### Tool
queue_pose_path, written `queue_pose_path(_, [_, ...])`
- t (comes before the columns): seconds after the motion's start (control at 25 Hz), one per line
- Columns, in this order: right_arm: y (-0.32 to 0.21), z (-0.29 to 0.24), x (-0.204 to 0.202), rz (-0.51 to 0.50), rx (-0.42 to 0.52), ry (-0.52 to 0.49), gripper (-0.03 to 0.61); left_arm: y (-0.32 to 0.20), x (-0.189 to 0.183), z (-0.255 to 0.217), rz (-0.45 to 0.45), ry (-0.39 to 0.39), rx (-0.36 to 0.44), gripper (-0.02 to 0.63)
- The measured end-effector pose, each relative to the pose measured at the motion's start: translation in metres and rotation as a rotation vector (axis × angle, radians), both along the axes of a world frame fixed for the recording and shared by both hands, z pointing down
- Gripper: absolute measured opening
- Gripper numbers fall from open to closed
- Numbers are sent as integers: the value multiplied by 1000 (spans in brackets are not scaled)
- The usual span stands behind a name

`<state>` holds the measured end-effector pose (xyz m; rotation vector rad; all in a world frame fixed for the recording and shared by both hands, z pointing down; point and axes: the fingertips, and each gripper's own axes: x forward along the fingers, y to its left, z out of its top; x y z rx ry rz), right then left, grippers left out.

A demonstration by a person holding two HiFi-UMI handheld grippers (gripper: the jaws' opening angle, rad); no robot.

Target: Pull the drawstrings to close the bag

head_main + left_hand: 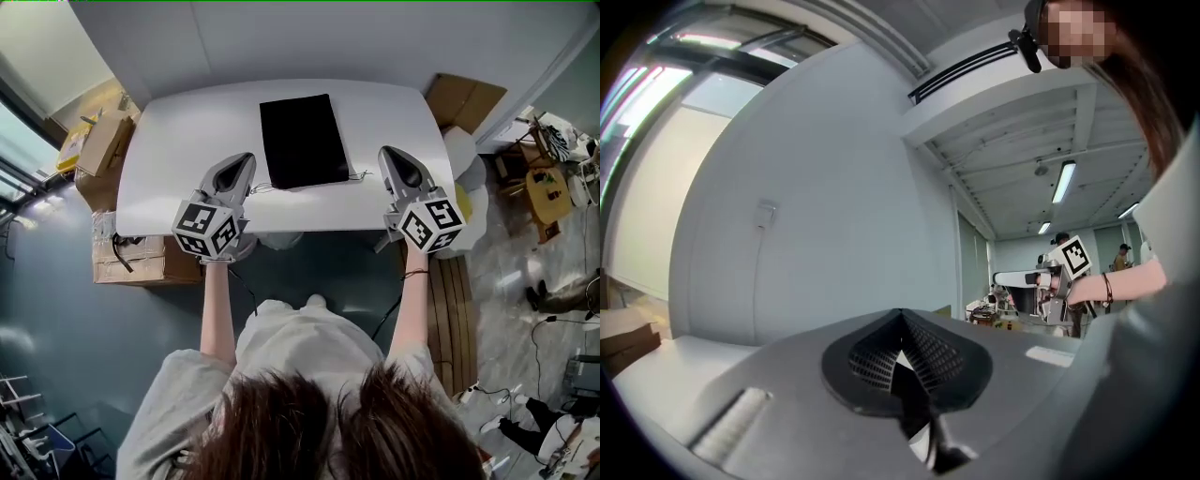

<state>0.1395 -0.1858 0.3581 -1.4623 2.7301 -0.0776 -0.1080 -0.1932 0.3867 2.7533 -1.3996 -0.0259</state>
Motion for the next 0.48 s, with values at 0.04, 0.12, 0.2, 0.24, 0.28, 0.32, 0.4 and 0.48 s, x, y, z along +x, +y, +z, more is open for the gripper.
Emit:
queue_pose_path(0.04, [-2, 1, 0, -11, -3, 1, 14, 0, 0, 1, -11, -2, -2, -6])
queue_pose_path(0.12, [-6, 4, 1, -28, -9, 1, 14, 1, 0, 4, -26, -7, -7, -6])
queue_pose_path(0.2, [-11, 7, 0, -40, -14, -1, 14, 1, 0, 7, -38, -10, -14, -6])
queue_pose_path(0.24, [-14, 9, -1, -45, -17, -2, 14, -1, -1, 9, -44, -11, -19, -6])
queue_pose_path(0.28, [-16, 11, -3, -51, -21, -2, 14, -2, -2, 12, -49, -13, -24, -6])
queue_pose_path(0.32, [-18, 13, -5, -56, -26, -2, 14, -4, -3, 14, -53, -15, -30, -6])
queue_pose_path(0.4, [-23, 17, -8, -62, -36, -1, 14, -9, -6, 17, -57, -22, -39, -6])
queue_pose_path(0.48, [-31, 20, -10, -64, -43, 0, 14, -15, -8, 19, -56, -26, -44, -6])
